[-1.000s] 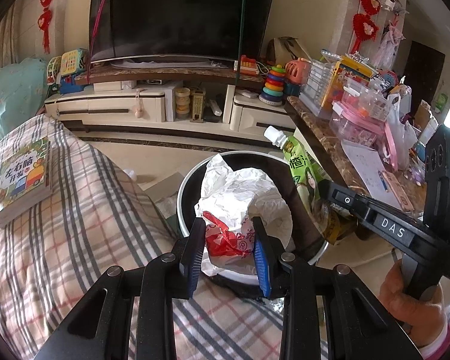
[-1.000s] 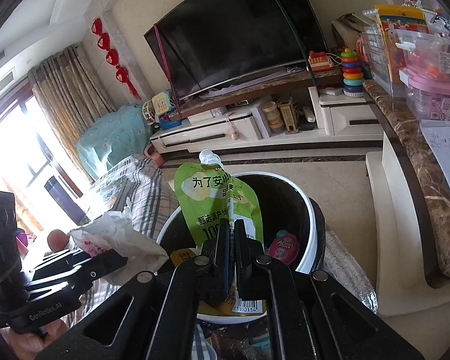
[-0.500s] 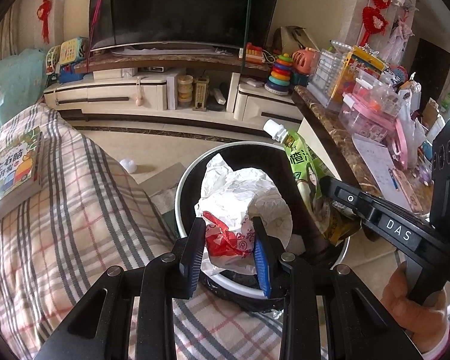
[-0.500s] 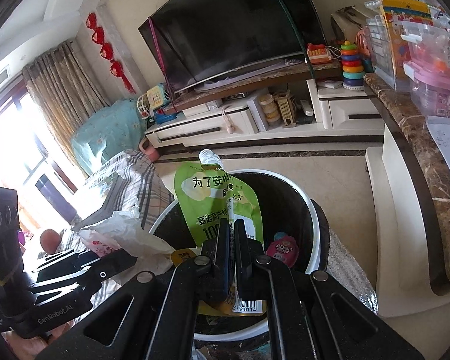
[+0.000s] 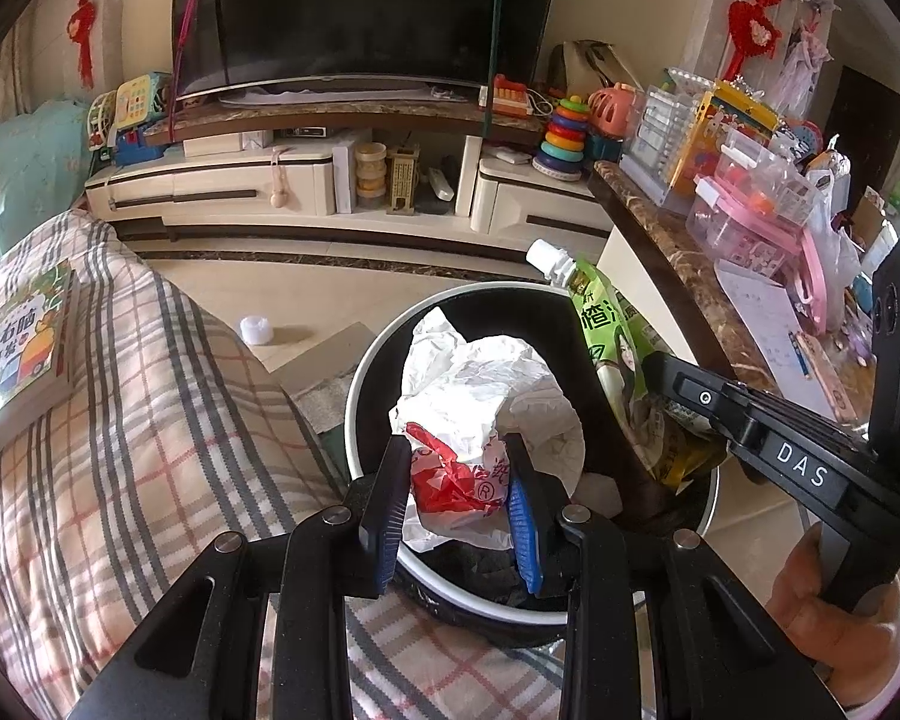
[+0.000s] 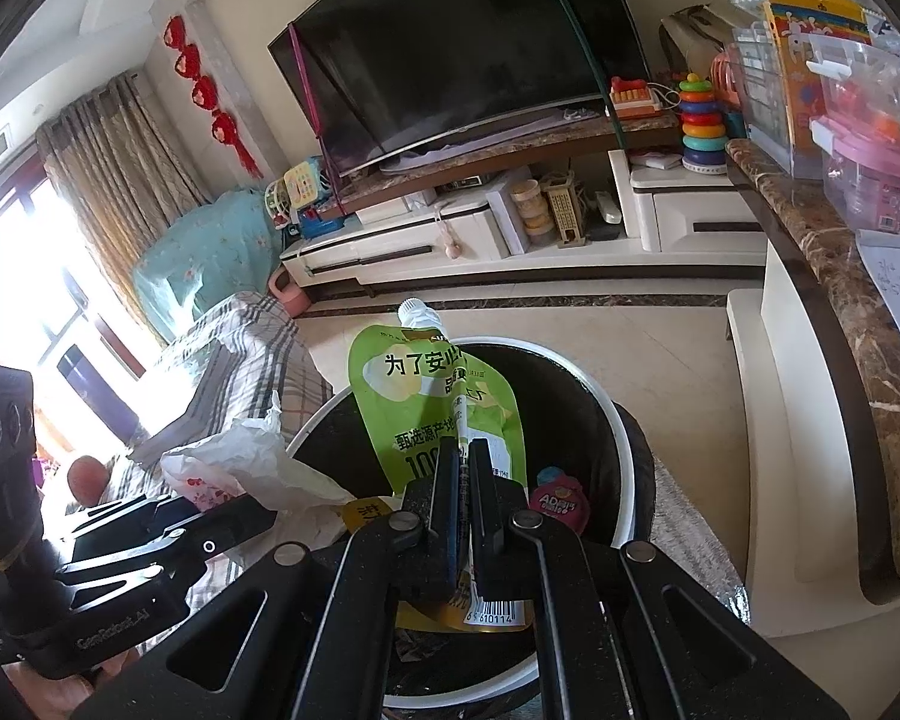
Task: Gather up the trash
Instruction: 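Carry the white plastic bag and green pouch over the bin, then open both grippers over the bin to drop the bag and pouch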
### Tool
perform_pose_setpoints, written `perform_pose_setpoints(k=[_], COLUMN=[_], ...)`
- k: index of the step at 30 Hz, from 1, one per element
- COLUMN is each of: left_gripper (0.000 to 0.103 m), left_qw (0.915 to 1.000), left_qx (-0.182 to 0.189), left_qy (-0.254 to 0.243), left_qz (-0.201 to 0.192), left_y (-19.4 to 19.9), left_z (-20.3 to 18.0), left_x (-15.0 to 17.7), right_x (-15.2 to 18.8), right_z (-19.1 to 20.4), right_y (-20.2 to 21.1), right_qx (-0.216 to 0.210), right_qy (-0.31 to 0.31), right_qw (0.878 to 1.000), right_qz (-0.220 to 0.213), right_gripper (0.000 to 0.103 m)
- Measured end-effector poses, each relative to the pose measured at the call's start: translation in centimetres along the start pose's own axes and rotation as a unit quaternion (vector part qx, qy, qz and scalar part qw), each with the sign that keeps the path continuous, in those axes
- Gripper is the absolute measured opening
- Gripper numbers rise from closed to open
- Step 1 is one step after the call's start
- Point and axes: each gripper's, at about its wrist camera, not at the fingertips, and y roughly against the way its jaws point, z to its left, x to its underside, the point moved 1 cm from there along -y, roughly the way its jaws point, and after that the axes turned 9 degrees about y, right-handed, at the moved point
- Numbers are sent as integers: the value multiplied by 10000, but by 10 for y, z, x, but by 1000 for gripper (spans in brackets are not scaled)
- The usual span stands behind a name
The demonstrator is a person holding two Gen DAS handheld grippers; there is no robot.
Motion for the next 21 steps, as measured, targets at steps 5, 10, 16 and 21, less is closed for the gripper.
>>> perform_pose_setpoints(k=[5,10,16,21], left_gripper=[29,29,29,30], left_qw=[10000,10000,9999,9999], left_qx=[3,14,-12,-27], left_qy=[-39,-69,-96,-119], left_qz=[18,43,66,78], left_y=[-3,-5,-9,-12], left_z=[-3,-4,-5,-6], left_x=[-2,-3,-3,-6], right_x=[-1,-1,-2,-2], right_z=[-2,-4,-7,-10], right_y=[-2,-4,-5,-8], right_qx=[17,18,37,35], right_qy=[5,-25,-16,-43], right_qw=[10000,10000,10000,9999], right_qz=[37,60,77,112], right_gripper=[3,3,3,3])
